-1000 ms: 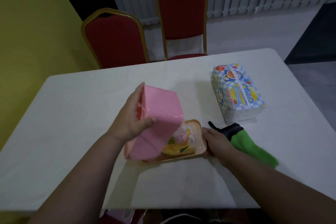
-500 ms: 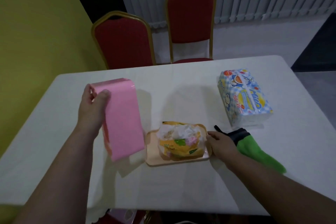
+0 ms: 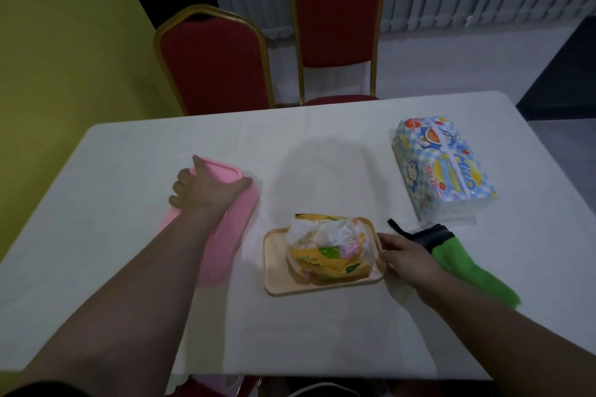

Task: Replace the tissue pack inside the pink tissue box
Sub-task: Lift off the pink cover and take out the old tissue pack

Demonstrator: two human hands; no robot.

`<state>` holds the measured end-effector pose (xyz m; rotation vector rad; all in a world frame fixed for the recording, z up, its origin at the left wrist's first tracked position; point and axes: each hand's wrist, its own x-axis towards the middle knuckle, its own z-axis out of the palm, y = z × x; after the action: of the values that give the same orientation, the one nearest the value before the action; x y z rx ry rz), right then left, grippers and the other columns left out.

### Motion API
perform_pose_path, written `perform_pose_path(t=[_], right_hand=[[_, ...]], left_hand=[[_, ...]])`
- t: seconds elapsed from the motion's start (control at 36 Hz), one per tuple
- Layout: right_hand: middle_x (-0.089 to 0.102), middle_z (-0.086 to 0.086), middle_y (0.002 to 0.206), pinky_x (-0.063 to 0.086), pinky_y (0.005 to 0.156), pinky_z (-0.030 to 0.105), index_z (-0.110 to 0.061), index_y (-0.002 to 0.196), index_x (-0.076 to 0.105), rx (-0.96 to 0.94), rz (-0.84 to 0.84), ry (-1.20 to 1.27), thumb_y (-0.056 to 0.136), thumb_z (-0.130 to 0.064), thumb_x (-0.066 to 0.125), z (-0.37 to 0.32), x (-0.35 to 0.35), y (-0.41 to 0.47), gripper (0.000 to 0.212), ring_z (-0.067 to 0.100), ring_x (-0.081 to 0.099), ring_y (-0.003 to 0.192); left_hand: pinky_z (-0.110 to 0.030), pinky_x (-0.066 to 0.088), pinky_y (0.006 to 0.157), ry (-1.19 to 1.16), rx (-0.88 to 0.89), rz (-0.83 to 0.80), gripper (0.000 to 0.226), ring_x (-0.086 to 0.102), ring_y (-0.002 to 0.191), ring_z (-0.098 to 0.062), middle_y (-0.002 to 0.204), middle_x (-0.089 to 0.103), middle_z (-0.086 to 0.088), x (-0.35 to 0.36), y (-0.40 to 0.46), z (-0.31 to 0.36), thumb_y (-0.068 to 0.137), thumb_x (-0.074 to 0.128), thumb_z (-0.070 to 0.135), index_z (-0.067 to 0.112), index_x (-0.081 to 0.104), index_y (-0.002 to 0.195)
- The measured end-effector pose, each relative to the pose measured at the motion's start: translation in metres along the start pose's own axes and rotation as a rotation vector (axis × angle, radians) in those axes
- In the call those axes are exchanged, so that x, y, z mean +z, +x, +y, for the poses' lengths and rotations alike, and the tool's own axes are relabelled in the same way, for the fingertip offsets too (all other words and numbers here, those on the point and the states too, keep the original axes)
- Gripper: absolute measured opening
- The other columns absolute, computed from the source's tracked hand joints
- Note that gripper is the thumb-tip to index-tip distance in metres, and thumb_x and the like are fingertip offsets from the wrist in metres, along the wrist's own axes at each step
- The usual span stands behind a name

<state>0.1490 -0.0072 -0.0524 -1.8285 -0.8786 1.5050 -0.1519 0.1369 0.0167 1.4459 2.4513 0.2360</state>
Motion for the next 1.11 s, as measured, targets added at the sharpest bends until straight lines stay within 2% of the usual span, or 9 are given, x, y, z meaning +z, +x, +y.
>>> perform_pose_path(t=[0.28,0.44,0.53,0.58,0.67,0.83,0.94,1.03,1.11], right_hand=[[0.068,-0.004,0.089,0.047,0.055,0.007,-0.026,0.090,0.065,-0.065,0.027,0.007,0.080,0.012,0.055,-0.001,0.005,-0.006,0.040,0.006,0.060,0.075],[0.067,0.007,0.110,0.051,0.076,0.021,-0.013,0.118,0.063,-0.032,0.046,-0.022,0.077,0.008,0.060,0.006,0.007,-0.002,0.046,0.018,0.063,0.094],[0.062,0.006,0.113,0.047,0.090,0.029,-0.013,0.125,0.056,-0.037,0.159,-0.102,0.080,0.003,0.058,0.001,0.008,-0.001,0.047,0.019,0.059,0.101],[0.059,0.002,0.113,0.043,0.087,0.026,-0.018,0.124,0.056,-0.158,0.231,-0.219,0.081,0.000,0.057,-0.008,0.007,-0.005,0.046,0.015,0.055,0.097],[0.054,0.001,0.118,0.044,0.079,0.022,-0.021,0.131,0.048,-0.334,0.099,-0.327,0.081,-0.005,0.062,-0.016,0.007,-0.007,0.054,0.010,0.054,0.090],[0.036,-0.010,0.136,0.041,0.105,0.037,-0.031,0.148,0.009,-0.268,-0.183,-0.538,0.043,-0.030,0.087,-0.010,0.021,0.011,0.131,0.013,0.041,0.127],[0.038,-0.006,0.140,0.039,0.106,0.037,-0.025,0.144,0.026,-0.359,-0.135,-0.651,0.039,-0.039,0.089,-0.013,0.031,0.016,0.123,0.016,0.041,0.127],[0.061,-0.010,0.120,0.050,0.093,0.034,-0.030,0.119,0.056,-0.464,-0.128,-0.690,0.039,-0.060,0.082,-0.012,0.035,0.024,0.089,0.007,0.058,0.110],[0.065,-0.013,0.108,0.054,0.084,0.029,-0.034,0.113,0.057,-0.447,-0.081,-0.617,0.040,-0.053,0.085,-0.020,0.029,0.016,0.080,0.002,0.063,0.096]], left_hand=[[-0.052,0.020,0.111,0.166,0.032,-0.065,0.119,0.026,0.135,-0.039,0.147,0.026,-0.018,0.026,0.000,0.006,0.059,0.062,0.077,0.020,0.007,0.148],[-0.061,0.000,0.111,0.137,0.067,-0.055,0.117,0.008,0.144,-0.036,0.157,0.009,-0.015,0.028,-0.002,0.003,0.063,0.056,0.079,0.022,0.002,0.150],[-0.059,0.001,0.112,0.092,0.309,0.132,0.097,0.007,0.144,-0.033,0.157,0.010,-0.013,0.023,-0.018,0.002,0.076,0.054,0.067,0.019,0.011,0.149],[-0.052,0.024,0.110,-0.151,0.507,0.184,0.068,0.029,0.134,-0.031,0.148,0.029,-0.013,0.024,-0.042,0.002,0.086,0.057,0.044,0.019,0.030,0.143],[-0.040,0.050,0.088,-0.479,0.462,-0.143,0.042,0.054,0.098,-0.015,0.126,0.050,-0.002,0.039,-0.090,-0.005,0.092,0.052,0.023,0.022,0.043,0.133],[-0.024,0.054,0.054,-0.937,-0.024,-0.681,0.031,0.068,0.066,-0.020,0.080,0.068,-0.016,0.065,-0.142,-0.009,0.091,0.042,0.001,0.011,0.061,0.113],[-0.029,0.057,0.052,-1.004,-0.098,-0.672,0.026,0.065,0.065,-0.027,0.079,0.066,-0.019,0.063,-0.141,-0.007,0.094,0.041,0.003,0.006,0.062,0.109],[-0.025,0.053,0.044,-0.969,-0.073,-0.661,0.026,0.062,0.052,-0.021,0.060,0.063,-0.012,0.059,-0.142,-0.003,0.092,0.040,0.000,0.008,0.063,0.101],[-0.030,0.055,0.047,-0.946,-0.019,-0.641,0.021,0.060,0.050,-0.026,0.050,0.058,-0.012,0.059,-0.141,0.002,0.092,0.042,0.003,0.006,0.063,0.093]])
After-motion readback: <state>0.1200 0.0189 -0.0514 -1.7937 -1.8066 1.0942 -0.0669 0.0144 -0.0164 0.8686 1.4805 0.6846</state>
